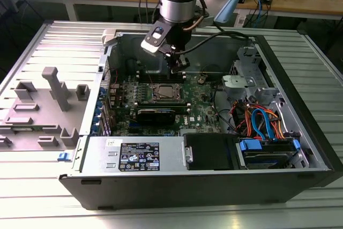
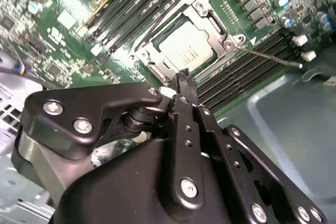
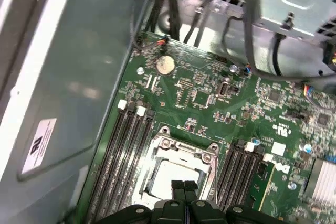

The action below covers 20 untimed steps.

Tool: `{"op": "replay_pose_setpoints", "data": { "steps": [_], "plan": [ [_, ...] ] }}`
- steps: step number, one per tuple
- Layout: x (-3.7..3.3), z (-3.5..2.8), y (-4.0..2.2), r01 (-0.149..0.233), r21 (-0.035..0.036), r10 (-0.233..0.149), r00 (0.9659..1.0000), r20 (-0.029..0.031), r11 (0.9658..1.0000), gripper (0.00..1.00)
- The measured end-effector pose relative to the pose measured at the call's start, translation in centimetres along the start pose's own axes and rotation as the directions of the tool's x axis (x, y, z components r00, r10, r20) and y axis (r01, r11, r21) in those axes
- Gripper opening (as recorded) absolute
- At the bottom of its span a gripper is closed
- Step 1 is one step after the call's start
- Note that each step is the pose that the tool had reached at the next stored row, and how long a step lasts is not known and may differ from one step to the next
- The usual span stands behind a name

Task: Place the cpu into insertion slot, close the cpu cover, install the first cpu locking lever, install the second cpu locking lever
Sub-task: 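Install the first cpu locking lever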

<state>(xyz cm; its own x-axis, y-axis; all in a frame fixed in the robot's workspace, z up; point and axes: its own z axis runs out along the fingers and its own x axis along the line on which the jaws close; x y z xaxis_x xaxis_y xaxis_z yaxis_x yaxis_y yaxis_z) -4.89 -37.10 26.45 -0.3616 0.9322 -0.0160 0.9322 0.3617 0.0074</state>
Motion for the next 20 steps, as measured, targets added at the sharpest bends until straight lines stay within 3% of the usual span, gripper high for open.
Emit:
{"op": "replay_pose_setpoints", "data": {
  "steps": [2,4,6,8,9,11,20],
  "plan": [
    [0.00,0.00,0.00,0.040,-0.0005,-0.040,0.9992,-0.0002,0.9992,0.11],
    [0.00,0.00,0.00,0.096,-0.0016,-0.096,0.9954,-0.0006,0.9954,0.11],
    [0.00,0.00,0.00,0.175,-0.0029,-0.175,0.9846,-0.0010,0.9846,0.11],
    [0.00,0.00,0.00,0.212,-0.0035,-0.213,0.9772,-0.0011,0.9772,0.11],
    [0.00,0.01,0.00,0.238,-0.0041,-0.238,0.9712,-0.0013,0.9712,0.11],
    [0.00,0.01,0.00,0.261,-0.0045,-0.261,0.9654,-0.0013,0.9654,0.11],
    [0.00,0.00,0.00,0.263,-0.0045,-0.263,0.9649,-0.0014,0.9649,0.11]
  ]
}}
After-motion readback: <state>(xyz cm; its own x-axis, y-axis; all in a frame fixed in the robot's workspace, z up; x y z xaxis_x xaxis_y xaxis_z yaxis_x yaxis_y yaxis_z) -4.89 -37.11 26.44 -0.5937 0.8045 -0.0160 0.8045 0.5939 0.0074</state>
